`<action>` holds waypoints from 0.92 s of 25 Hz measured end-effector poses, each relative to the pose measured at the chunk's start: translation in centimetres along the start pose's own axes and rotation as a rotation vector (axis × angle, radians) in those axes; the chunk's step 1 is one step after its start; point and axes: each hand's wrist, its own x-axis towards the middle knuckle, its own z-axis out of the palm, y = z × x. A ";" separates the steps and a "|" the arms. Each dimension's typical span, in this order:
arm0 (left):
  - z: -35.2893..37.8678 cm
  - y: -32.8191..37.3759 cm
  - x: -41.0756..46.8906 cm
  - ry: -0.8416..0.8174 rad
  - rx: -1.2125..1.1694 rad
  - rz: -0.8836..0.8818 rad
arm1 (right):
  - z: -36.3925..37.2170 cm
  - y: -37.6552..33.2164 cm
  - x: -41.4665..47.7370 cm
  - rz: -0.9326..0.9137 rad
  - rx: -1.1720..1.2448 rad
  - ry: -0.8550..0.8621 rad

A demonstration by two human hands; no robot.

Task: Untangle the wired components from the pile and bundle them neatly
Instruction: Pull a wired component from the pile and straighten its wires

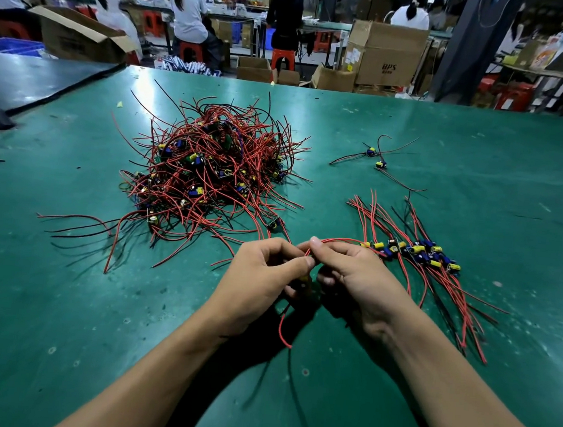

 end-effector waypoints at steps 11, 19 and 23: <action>0.2 -0.2 0.3 -0.037 -0.052 -0.105 | 0.3 0.1 -0.4 -0.273 -0.372 0.077; -0.2 0.2 0.3 -0.181 0.095 -0.105 | -1.0 -0.2 0.0 -0.364 -0.494 0.180; -0.1 0.6 0.0 -0.256 0.082 -0.129 | -0.5 -0.4 0.6 -0.194 0.003 0.240</action>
